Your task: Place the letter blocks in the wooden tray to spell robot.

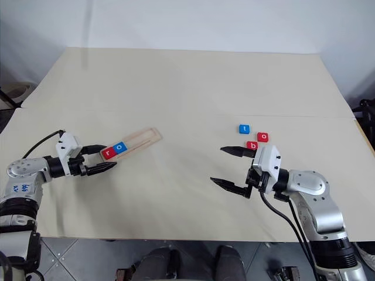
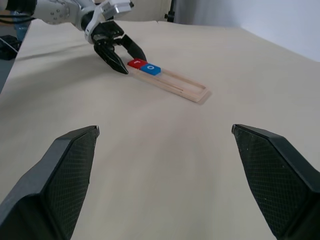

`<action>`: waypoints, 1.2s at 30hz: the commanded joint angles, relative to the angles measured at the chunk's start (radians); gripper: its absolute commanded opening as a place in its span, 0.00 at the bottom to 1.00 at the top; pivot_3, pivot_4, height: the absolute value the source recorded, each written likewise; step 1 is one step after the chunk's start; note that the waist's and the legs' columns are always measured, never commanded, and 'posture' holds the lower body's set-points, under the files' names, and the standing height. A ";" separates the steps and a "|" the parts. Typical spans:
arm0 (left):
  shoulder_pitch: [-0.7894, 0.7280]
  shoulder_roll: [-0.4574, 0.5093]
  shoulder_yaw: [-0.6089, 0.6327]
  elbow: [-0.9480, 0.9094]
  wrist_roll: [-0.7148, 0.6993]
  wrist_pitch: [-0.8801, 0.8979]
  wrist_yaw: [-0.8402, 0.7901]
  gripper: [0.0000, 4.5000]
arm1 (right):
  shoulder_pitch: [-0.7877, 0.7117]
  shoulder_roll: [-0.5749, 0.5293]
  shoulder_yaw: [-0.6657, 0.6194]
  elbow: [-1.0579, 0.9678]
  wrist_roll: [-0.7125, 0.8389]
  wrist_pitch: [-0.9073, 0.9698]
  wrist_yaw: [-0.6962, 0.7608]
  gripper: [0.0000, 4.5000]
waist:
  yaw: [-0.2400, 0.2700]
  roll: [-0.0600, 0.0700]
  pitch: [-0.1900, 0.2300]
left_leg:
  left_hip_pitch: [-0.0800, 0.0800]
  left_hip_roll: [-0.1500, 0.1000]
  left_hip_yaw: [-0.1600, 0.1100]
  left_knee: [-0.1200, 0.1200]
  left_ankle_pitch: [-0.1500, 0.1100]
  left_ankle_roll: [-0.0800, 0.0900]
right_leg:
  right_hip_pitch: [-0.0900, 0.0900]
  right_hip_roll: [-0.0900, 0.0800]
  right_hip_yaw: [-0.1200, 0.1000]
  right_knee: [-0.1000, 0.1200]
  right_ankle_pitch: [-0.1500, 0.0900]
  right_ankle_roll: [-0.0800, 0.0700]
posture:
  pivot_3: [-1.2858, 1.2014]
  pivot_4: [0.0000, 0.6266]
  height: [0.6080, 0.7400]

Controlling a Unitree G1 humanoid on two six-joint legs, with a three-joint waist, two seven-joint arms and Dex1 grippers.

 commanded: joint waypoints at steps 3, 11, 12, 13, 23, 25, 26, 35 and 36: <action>-0.004 -0.050 -0.072 -0.218 -0.003 0.067 -0.048 0.75 | 0.082 -0.066 -0.096 -0.056 0.032 0.011 0.012 1.00 | 0.010 -0.001 0.000 | -0.001 0.000 0.000 0.000 0.000 0.000 | 0.000 0.000 0.000 0.000 0.000 0.000 | 0.52 0.24 1.00; -0.048 -0.167 -0.207 -0.388 0.026 0.115 -0.066 0.75 | 0.292 -0.130 -0.242 -0.109 0.034 0.011 0.013 1.00 | 0.020 -0.001 0.000 | 0.000 0.000 0.001 0.001 0.000 0.000 | 0.000 0.000 0.000 -0.001 0.000 0.000 | 0.52 0.24 1.00; -0.055 -0.184 -0.226 -0.395 0.027 0.126 -0.074 0.75 | 0.320 -0.130 -0.265 -0.121 0.037 0.013 0.008 1.00 | 0.021 -0.001 0.000 | 0.000 0.000 0.001 0.001 0.000 0.000 | 0.000 0.000 0.000 -0.001 0.000 0.000 | 0.52 0.24 1.00; -0.065 -0.200 -0.246 -0.393 0.034 0.130 -0.078 0.75 | 0.346 -0.128 -0.286 -0.133 0.041 0.016 0.001 1.00 | 0.021 -0.001 0.000 | 0.000 0.000 0.001 0.001 0.000 0.000 | 0.000 0.000 0.000 -0.001 0.000 0.000 | 0.52 0.24 1.00; -0.206 -0.316 -0.349 -0.195 0.143 0.059 -0.062 0.75 | 0.516 -0.106 -0.395 -0.222 0.051 0.026 -0.042 1.00 | 0.023 -0.002 0.001 | -0.001 0.000 0.001 0.001 0.000 0.000 | 0.001 0.000 0.000 -0.002 0.000 0.000 | 0.52 0.24 1.00; -0.230 -0.327 -0.359 -0.158 0.156 0.043 -0.075 0.75 | 0.529 -0.100 -0.395 -0.234 0.052 0.026 -0.052 1.00 | 0.024 -0.002 0.001 | -0.001 0.000 0.001 0.001 0.000 0.000 | 0.001 0.000 0.000 -0.002 0.000 0.000 | 0.52 0.24 1.00; -0.239 -0.331 -0.362 -0.142 0.160 0.037 -0.079 0.75 | 0.533 -0.097 -0.393 -0.242 0.052 0.026 -0.058 1.00 | 0.023 -0.002 0.001 | -0.001 0.000 0.001 0.001 0.000 0.000 | 0.001 0.000 0.000 -0.002 0.000 0.000 | 0.52 0.24 1.00; -0.261 -0.329 -0.342 -0.084 0.140 0.038 -0.135 0.99 | 0.564 -0.078 -0.395 -0.263 0.055 0.028 -0.097 1.00 | 0.023 -0.002 0.001 | 0.000 0.000 0.000 0.001 0.000 0.000 | 0.001 0.000 0.000 -0.002 0.000 0.000 | 0.52 0.24 1.00; -0.259 -0.328 -0.334 -0.087 0.132 0.045 -0.135 0.99 | 0.569 -0.074 -0.401 -0.261 0.055 0.025 -0.103 1.00 | 0.023 -0.002 0.001 | -0.001 0.000 0.001 0.001 0.000 0.000 | 0.001 0.000 0.000 -0.002 0.000 0.000 | 0.52 0.24 1.00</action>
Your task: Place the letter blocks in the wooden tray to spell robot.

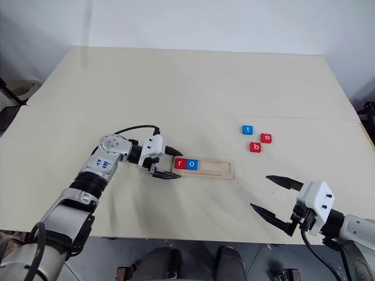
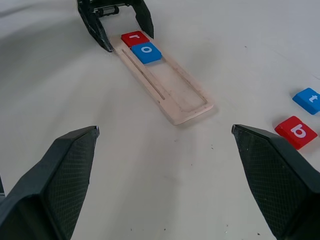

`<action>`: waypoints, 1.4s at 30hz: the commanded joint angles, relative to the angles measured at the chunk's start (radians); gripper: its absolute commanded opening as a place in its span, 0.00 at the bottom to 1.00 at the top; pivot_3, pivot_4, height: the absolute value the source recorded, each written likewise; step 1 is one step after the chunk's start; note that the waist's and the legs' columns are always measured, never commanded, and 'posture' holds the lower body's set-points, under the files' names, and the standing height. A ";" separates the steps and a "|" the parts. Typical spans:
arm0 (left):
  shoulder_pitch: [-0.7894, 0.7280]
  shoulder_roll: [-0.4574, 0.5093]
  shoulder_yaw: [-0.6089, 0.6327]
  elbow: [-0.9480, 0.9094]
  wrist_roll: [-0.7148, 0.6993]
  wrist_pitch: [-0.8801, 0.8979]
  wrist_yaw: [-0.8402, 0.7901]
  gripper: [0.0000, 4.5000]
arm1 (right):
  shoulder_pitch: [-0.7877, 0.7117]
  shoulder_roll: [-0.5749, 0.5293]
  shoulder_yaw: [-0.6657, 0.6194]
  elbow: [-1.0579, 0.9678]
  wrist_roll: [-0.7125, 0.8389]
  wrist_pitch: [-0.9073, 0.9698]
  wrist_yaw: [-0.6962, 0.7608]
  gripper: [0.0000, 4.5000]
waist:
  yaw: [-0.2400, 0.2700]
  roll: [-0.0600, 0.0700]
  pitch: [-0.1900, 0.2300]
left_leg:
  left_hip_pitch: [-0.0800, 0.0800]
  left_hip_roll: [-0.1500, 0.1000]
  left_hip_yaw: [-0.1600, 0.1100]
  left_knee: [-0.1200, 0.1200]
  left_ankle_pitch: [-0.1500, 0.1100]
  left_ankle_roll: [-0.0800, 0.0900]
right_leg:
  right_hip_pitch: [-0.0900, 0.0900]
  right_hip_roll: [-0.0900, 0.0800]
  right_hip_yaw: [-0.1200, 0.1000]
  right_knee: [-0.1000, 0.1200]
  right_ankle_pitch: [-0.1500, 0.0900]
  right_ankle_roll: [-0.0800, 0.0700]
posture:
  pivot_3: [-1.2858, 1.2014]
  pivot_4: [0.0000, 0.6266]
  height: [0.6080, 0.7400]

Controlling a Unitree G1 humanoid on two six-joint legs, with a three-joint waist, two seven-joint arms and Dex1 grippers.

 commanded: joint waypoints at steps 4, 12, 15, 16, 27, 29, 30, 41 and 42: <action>0.025 0.023 0.077 -0.011 -0.062 -0.012 -0.018 0.99 | 0.045 0.044 -0.085 -0.014 0.016 -0.017 -0.044 1.00 | 0.000 0.000 0.000 | 0.000 0.000 0.000 0.000 0.000 0.000 | 0.000 0.000 0.000 0.000 0.000 0.000 | 0.52 0.24 1.00; 0.191 0.118 0.285 -0.147 -0.274 -0.088 -0.127 0.99 | 0.132 0.121 -0.251 0.061 0.029 -0.052 -0.087 1.00 | -0.003 0.000 0.000 | 0.000 0.001 -0.001 0.000 0.000 0.000 | 0.000 0.000 0.000 0.000 0.000 0.000 | 0.52 0.24 1.00; 0.264 0.170 0.344 -0.160 -0.296 -0.126 -0.122 0.99 | 0.150 0.141 -0.285 0.106 0.008 -0.097 -0.088 1.00 | -0.004 0.001 0.000 | 0.001 0.001 0.000 0.000 0.000 0.000 | 0.000 0.000 0.001 0.000 0.000 0.000 | 0.52 0.24 1.00; 0.289 0.191 0.354 -0.172 -0.298 -0.115 -0.121 0.99 | 0.155 0.146 -0.289 0.119 0.004 -0.110 -0.086 1.00 | -0.004 0.001 0.000 | 0.001 0.001 0.000 0.000 0.000 0.000 | 0.001 0.000 0.001 0.000 0.000 0.000 | 0.52 0.24 1.00; 0.442 0.197 0.408 -0.378 -0.354 -0.010 -0.001 0.99 | -0.012 0.099 -0.187 0.157 -0.021 -0.064 -0.142 1.00 | -0.007 0.001 -0.001 | 0.002 0.001 -0.001 -0.001 0.000 0.000 | 0.001 -0.001 0.001 0.001 0.000 0.000 | 0.52 0.24 1.00; 0.456 0.190 0.405 -0.418 -0.357 0.008 0.024 0.99 | -0.113 0.062 -0.147 0.128 -0.009 0.098 -0.258 1.00 | -0.016 0.001 -0.001 | 0.002 0.001 -0.001 -0.001 0.000 0.000 | 0.001 -0.001 0.001 0.001 0.000 0.000 | 0.52 0.24 1.00; 0.461 0.188 0.405 -0.431 -0.356 0.010 0.035 0.99 | -0.148 0.047 -0.134 0.119 -0.008 0.161 -0.299 1.00 | -0.021 0.002 -0.001 | 0.002 0.001 -0.001 -0.001 0.000 0.000 | 0.000 -0.001 0.001 0.002 0.000 0.000 | 0.52 0.24 1.00; 0.512 0.153 0.390 -0.550 -0.356 0.047 0.123 0.99 | -0.593 0.091 0.056 0.138 0.047 0.705 -0.653 1.00 | -0.023 0.003 -0.001 | 0.001 0.001 -0.002 0.000 0.000 0.000 | 0.000 -0.001 0.000 0.002 -0.001 -0.002 | 0.52 0.24 1.00; 0.516 0.152 0.390 -0.557 -0.356 0.049 0.129 0.99 | -0.617 0.106 0.076 0.147 0.032 0.718 -0.674 1.00 | -0.023 0.002 -0.002 | 0.000 0.001 -0.003 -0.001 0.000 0.000 | 0.000 -0.001 -0.001 0.003 -0.001 -0.002 | 0.52 0.24 1.00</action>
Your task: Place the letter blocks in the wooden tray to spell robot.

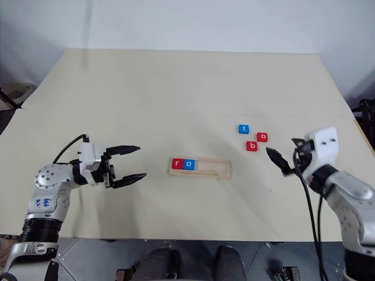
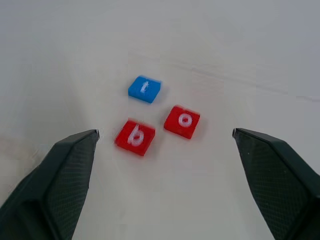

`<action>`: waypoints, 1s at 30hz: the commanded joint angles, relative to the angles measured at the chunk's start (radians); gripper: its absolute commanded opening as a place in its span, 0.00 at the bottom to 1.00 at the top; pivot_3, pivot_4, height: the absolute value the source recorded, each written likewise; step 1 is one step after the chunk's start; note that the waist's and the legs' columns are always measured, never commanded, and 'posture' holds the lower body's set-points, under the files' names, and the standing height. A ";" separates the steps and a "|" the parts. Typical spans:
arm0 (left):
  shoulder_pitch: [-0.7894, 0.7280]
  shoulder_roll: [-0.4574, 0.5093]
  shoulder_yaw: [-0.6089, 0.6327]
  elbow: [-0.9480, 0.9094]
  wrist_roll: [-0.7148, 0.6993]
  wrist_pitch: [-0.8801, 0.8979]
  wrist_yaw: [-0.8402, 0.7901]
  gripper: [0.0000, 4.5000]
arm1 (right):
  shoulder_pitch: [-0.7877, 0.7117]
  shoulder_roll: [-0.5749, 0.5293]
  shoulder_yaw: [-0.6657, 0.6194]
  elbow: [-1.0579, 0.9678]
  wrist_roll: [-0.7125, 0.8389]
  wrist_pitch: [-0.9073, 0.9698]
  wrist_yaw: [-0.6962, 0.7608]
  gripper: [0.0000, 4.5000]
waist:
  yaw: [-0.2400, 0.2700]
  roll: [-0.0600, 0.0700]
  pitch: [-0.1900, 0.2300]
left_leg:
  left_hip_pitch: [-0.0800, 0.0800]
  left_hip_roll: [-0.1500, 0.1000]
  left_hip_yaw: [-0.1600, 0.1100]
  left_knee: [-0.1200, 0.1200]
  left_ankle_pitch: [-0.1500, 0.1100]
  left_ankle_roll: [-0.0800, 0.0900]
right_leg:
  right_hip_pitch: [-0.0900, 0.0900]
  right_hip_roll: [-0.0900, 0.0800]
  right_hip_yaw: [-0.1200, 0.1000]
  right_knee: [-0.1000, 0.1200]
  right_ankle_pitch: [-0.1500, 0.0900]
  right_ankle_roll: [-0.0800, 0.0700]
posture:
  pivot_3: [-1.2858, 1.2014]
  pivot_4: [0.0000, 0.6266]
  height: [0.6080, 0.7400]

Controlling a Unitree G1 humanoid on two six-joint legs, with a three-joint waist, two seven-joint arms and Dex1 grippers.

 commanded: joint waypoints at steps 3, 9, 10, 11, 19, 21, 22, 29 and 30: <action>0.019 -0.001 0.005 -0.057 -0.015 0.007 0.036 0.99 | -0.088 0.067 0.050 0.036 -0.036 0.112 -0.130 1.00 | -0.002 0.000 0.000 | 0.000 -0.001 0.001 0.000 0.000 0.000 | 0.000 0.000 0.001 0.000 0.000 0.000 | 0.52 0.24 1.00; 0.026 -0.002 0.004 -0.070 -0.015 0.007 0.053 0.99 | -0.116 0.093 0.059 0.045 -0.031 0.144 -0.149 1.00 | -0.004 0.000 0.000 | -0.001 -0.001 0.001 0.000 0.000 0.000 | -0.001 0.000 0.000 -0.001 0.000 0.000 | 0.52 0.24 1.00; 0.028 -0.003 0.003 -0.073 -0.015 0.008 0.055 0.99 | -0.120 0.098 0.063 0.048 -0.029 0.144 -0.148 1.00 | -0.005 0.000 0.000 | -0.001 -0.001 0.001 0.000 0.000 0.000 | -0.001 0.000 0.000 -0.001 0.000 0.000 | 0.52 0.24 1.00; 0.029 -0.004 0.001 -0.077 -0.015 0.009 0.057 0.99 | -0.124 0.101 0.069 0.051 -0.030 0.144 -0.146 1.00 | -0.005 0.000 0.000 | -0.001 -0.001 0.001 0.000 0.000 0.000 | -0.001 0.000 0.000 -0.001 0.000 0.000 | 0.52 0.24 1.00; 0.028 -0.009 -0.006 -0.085 -0.015 0.010 0.061 0.99 | -0.162 0.125 0.082 0.062 -0.059 0.151 -0.172 1.00 | -0.005 0.000 0.000 | -0.001 -0.001 0.001 0.000 0.000 0.000 | -0.001 0.000 0.001 0.000 0.000 0.000 | 0.52 0.24 1.00; 0.029 -0.009 -0.008 -0.089 -0.016 0.011 0.061 0.99 | -0.189 0.149 0.072 0.062 -0.054 0.187 -0.211 1.00 | -0.006 0.000 0.000 | -0.001 0.000 0.001 0.000 0.000 0.000 | -0.001 0.000 0.001 0.000 0.000 0.000 | 0.52 0.24 1.00; 0.030 -0.008 -0.008 -0.090 -0.016 0.011 0.061 0.99 | -0.200 0.158 0.074 0.061 -0.058 0.203 -0.228 1.00 | -0.006 0.000 0.000 | -0.001 0.000 0.001 0.000 0.000 0.000 | -0.001 0.000 0.001 0.000 0.000 0.000 | 0.52 0.24 1.00; 0.040 -0.003 -0.010 -0.108 -0.020 0.019 0.068 0.99 | -0.263 0.306 0.100 0.003 -0.077 0.329 -0.375 1.00 | -0.007 0.000 0.000 | -0.001 0.000 0.001 -0.001 0.000 0.000 | -0.001 0.000 0.001 0.000 0.000 0.000 | 0.52 0.24 1.00; 0.044 -0.002 -0.008 -0.112 -0.021 0.020 0.069 0.99 | -0.268 0.324 0.105 0.004 -0.089 0.334 -0.393 1.00 | -0.008 0.000 0.000 | -0.001 0.000 0.001 -0.001 0.000 0.000 | -0.002 0.000 0.001 0.000 0.000 0.000 | 0.52 0.24 1.00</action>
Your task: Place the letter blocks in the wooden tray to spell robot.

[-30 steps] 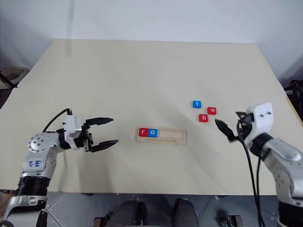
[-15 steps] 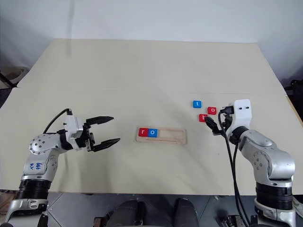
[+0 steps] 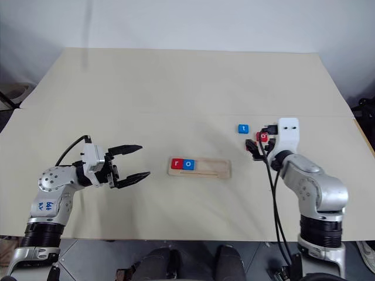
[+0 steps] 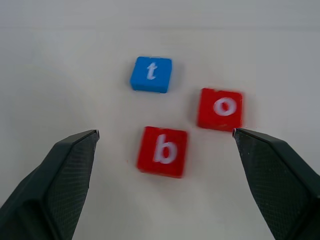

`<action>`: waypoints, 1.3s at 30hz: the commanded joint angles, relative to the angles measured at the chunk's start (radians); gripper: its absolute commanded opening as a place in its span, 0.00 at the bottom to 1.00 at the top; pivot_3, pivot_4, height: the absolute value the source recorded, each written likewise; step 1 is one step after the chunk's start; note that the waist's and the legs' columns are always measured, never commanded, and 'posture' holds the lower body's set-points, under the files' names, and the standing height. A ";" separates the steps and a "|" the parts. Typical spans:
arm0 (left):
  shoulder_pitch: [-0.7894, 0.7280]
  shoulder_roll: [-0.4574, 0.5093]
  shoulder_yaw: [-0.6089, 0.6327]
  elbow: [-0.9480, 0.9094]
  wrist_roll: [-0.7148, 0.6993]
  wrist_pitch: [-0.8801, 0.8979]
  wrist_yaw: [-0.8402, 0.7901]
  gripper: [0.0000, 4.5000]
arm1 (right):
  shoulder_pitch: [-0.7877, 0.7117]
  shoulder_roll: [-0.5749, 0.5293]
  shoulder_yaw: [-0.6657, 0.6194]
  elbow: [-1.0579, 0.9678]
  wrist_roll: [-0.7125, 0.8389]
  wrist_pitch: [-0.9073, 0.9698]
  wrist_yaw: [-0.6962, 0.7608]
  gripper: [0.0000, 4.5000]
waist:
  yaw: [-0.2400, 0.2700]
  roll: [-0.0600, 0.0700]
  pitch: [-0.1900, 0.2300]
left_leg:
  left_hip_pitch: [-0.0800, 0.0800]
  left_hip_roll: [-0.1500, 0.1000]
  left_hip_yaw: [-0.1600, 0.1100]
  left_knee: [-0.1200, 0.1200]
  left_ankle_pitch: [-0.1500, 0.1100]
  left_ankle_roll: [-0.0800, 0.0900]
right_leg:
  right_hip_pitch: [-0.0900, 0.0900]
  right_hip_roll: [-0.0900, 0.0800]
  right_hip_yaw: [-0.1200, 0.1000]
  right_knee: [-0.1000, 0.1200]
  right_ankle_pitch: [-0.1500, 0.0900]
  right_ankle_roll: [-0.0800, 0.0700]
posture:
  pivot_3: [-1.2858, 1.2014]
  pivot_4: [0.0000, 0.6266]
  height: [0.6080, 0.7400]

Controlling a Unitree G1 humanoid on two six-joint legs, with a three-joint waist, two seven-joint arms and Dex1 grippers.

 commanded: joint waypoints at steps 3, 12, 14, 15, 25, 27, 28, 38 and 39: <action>0.020 0.010 0.013 -0.061 -0.022 0.006 0.009 0.99 | -0.033 0.058 0.014 -0.027 -0.064 0.017 -0.098 1.00 | 0.002 0.000 0.000 | 0.000 0.000 0.000 0.000 0.000 0.000 | 0.000 0.000 0.000 0.000 0.000 0.000 | 0.52 0.24 1.00; 0.045 0.008 0.011 -0.104 -0.025 0.020 0.029 0.99 | -0.059 0.137 0.037 0.047 -0.152 -0.028 -0.147 1.00 | -0.004 0.000 0.000 | -0.001 0.000 0.001 -0.001 0.000 0.000 | -0.001 0.000 0.001 0.000 0.000 0.000 | 0.52 0.24 1.00; 0.049 0.005 0.013 -0.114 -0.027 0.021 0.035 0.99 | -0.070 0.153 0.037 0.070 -0.161 -0.039 -0.148 1.00 | -0.007 0.000 0.000 | -0.001 0.000 0.001 -0.001 0.000 0.000 | -0.002 0.000 0.001 0.000 0.000 0.000 | 0.52 0.24 1.00; 0.052 0.004 0.013 -0.118 -0.028 0.021 0.037 0.99 | -0.075 0.159 0.039 0.084 -0.169 -0.049 -0.151 1.00 | -0.009 0.000 0.000 | -0.001 0.000 0.001 -0.001 0.000 0.000 | -0.002 0.000 0.001 0.000 0.000 0.000 | 0.52 0.24 1.00; 0.038 0.003 0.005 -0.121 -0.034 0.022 0.037 1.00 | -0.061 0.167 0.055 0.124 -0.226 -0.084 -0.142 0.36 | -0.024 0.000 0.000 | 0.000 0.000 0.000 -0.002 0.000 0.000 | -0.002 0.000 0.000 0.000 0.000 0.000 | 0.52 0.24 1.00; 0.034 0.001 0.004 -0.118 -0.033 0.019 0.036 1.00 | -0.059 0.168 0.049 0.107 -0.227 -0.075 -0.142 0.36 | -0.024 0.000 0.000 | 0.000 0.000 0.000 -0.002 0.000 0.000 | -0.002 0.000 0.001 0.000 0.000 0.000 | 0.52 0.24 1.00; 0.033 -0.001 0.003 -0.117 -0.033 0.018 0.035 1.00 | -0.057 0.167 0.046 0.092 -0.225 -0.065 -0.141 0.36 | -0.024 0.000 0.000 | 0.000 0.000 0.000 -0.002 0.000 0.000 | -0.002 0.000 0.001 0.000 0.000 0.000 | 0.52 0.24 1.00; 0.006 -0.020 -0.024 -0.080 -0.028 0.011 0.013 1.00 | 0.035 0.158 -0.030 -0.218 -0.181 0.161 -0.129 0.36 | -0.020 0.000 0.000 | -0.001 0.002 -0.001 -0.002 0.000 0.000 | -0.002 0.000 0.001 0.000 0.000 0.000 | 0.52 0.24 1.00; 0.003 -0.018 -0.027 -0.079 -0.029 0.013 0.007 1.00 | 0.064 0.168 -0.039 -0.267 -0.178 0.193 -0.131 0.36 | -0.020 0.000 0.000 | -0.002 0.001 0.000 -0.002 0.000 0.000 | -0.002 0.000 0.001 0.000 0.000 0.000 | 0.52 0.24 1.00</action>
